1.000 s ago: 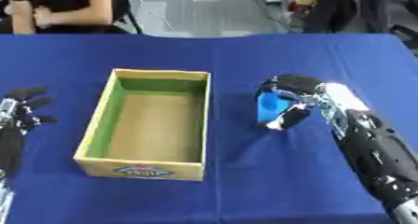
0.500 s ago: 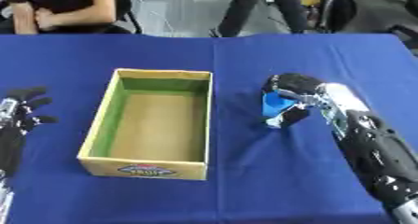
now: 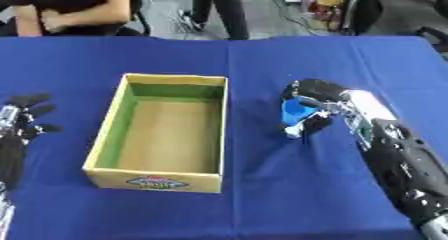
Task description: Pick up objects on the table and place them in the box.
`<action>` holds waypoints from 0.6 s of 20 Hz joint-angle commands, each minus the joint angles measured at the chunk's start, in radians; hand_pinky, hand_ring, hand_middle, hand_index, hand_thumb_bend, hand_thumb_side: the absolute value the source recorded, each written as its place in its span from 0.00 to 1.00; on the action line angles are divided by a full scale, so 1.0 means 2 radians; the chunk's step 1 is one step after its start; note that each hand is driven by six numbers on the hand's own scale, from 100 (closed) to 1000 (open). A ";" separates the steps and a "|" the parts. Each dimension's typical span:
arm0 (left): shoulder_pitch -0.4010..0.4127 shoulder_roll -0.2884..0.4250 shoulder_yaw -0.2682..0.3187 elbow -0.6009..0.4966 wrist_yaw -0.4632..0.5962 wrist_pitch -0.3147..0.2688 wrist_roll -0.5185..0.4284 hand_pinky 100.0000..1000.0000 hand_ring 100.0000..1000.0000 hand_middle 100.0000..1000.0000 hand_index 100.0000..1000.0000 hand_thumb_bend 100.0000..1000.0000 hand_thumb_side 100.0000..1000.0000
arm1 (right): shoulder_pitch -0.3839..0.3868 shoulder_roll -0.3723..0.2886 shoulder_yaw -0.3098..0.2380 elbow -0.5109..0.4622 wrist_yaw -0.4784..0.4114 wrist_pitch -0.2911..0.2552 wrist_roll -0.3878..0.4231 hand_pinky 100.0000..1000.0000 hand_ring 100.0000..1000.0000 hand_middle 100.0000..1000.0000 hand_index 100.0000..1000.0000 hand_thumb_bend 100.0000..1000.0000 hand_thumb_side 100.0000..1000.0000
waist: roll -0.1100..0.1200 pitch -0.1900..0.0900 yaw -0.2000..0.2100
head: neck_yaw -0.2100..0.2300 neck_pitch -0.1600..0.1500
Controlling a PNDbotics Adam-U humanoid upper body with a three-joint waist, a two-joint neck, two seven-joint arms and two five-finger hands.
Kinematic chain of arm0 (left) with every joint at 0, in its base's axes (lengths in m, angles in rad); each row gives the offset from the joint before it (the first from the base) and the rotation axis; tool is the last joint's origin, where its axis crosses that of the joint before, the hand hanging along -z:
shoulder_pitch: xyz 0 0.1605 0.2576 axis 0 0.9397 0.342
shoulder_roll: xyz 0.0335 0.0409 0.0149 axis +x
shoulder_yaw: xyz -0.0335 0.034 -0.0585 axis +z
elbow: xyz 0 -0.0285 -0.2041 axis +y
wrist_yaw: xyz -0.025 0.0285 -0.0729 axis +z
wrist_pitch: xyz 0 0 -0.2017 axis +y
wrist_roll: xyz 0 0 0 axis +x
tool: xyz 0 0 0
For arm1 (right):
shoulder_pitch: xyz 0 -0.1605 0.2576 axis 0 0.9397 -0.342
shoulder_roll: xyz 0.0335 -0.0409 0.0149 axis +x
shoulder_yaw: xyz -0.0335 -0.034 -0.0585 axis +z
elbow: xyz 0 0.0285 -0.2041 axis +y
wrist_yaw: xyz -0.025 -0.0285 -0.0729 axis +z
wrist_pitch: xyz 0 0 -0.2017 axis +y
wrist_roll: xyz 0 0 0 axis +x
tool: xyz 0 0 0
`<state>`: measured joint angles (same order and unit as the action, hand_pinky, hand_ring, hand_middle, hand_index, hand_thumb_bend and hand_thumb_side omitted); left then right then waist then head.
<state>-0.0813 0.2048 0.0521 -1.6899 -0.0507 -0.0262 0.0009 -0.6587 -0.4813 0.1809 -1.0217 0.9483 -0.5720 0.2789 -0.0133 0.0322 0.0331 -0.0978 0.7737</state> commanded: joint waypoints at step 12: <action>-0.004 0.006 -0.001 -0.007 -0.002 -0.001 0.000 0.57 0.80 0.83 0.82 0.33 1.00 | -0.009 -0.032 -0.023 -0.088 -0.054 0.031 0.011 0.23 0.23 0.33 0.56 0.22 0.36 | 0.001 -0.005 0.000 | -0.007 -0.002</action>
<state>-0.0812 0.2048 0.0520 -1.6898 -0.0507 -0.0262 0.0008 -0.6588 -0.5191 0.1472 -1.1778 0.8467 -0.5106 0.2978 -0.0133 0.0322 0.0327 -0.0978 0.7737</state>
